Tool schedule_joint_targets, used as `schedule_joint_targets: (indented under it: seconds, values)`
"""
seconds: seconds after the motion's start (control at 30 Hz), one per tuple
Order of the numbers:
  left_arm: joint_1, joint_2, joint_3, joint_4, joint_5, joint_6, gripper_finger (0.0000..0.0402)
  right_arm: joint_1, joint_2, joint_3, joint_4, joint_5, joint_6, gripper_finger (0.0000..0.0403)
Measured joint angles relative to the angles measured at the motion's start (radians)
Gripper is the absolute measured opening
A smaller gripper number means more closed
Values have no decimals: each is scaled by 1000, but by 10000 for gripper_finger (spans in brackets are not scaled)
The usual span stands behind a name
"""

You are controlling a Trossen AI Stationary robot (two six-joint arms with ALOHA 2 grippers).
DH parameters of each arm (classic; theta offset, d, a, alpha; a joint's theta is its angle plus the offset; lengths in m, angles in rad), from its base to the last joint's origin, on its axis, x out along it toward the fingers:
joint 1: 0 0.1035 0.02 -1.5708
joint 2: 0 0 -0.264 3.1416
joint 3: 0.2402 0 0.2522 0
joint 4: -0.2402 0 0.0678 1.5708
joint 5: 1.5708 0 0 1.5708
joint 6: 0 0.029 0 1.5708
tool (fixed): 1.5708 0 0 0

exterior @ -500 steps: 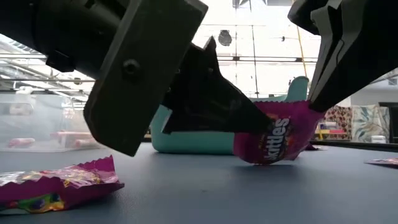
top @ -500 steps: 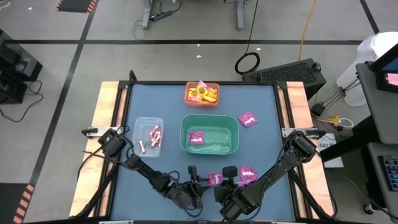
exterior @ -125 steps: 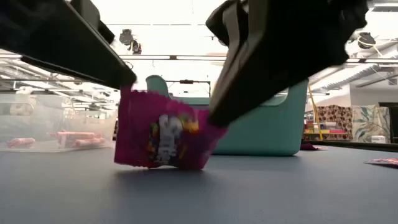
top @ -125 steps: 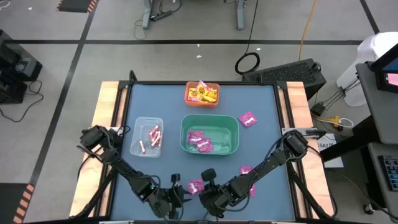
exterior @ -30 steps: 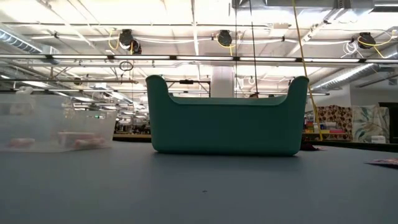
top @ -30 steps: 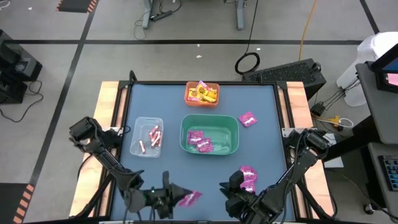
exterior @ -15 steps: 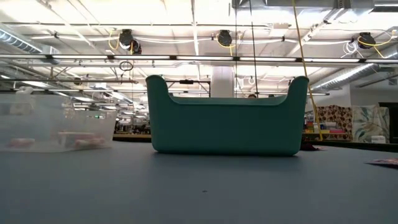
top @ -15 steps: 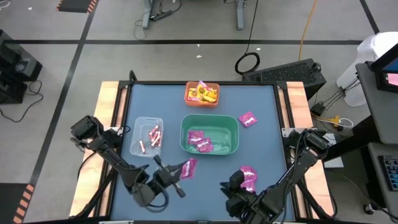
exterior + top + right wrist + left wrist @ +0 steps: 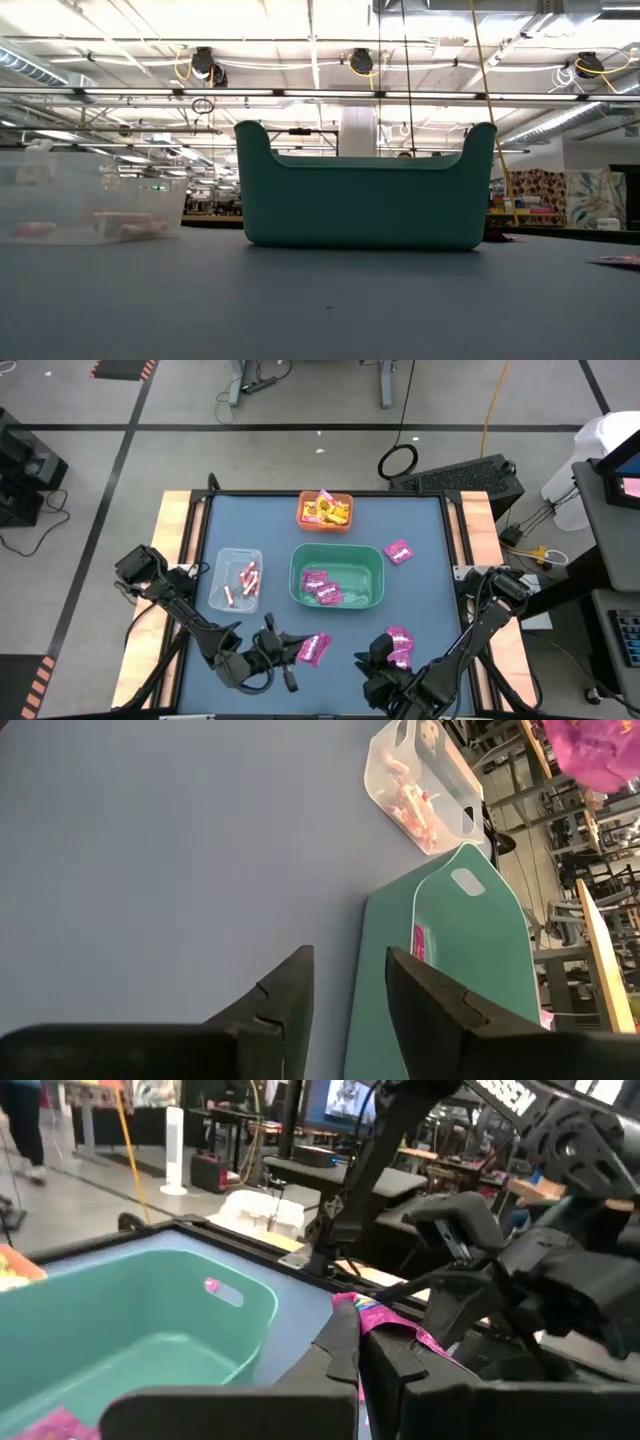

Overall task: Sort candy
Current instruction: Put the purple candy into the green bin

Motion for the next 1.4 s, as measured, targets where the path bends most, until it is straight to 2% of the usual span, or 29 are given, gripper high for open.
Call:
schedule_joint_targets:
  seconds: [0.13, 0.4, 0.53, 0.67, 0.8, 1.07, 1.2, 1.4]
  values:
    - [0, 0, 0, -2, 2, 151, 0, 0, 0, 0, 0, 0, 0, 116]
    - [0, 0, 0, -12, 12, 589, 0, 0, 0, 0, 0, 0, 0, 116]
    - [1, 0, 0, -14, 95, 789, 0, 0, 0, 0, 0, 0, 0, 116]
    - [1, 0, 0, -14, 185, 1066, 0, 0, 0, 0, 0, 0, 0, 116]
    - [-1, 0, 0, -14, 230, 1264, 0, 0, 0, 0, 0, 0, 0, 116]
    - [-1, 0, 0, -13, 243, 1297, 0, 0, 0, 0, 0, 0, 0, 116]
    - [2, 1, 0, 20, 236, 1216, 0, 0, 0, 0, 0, 0, 0, 116]
    - [39, 1, 0, 110, 108, 1096, 0, 0, 0, 0, 1, 0, 0, 116]
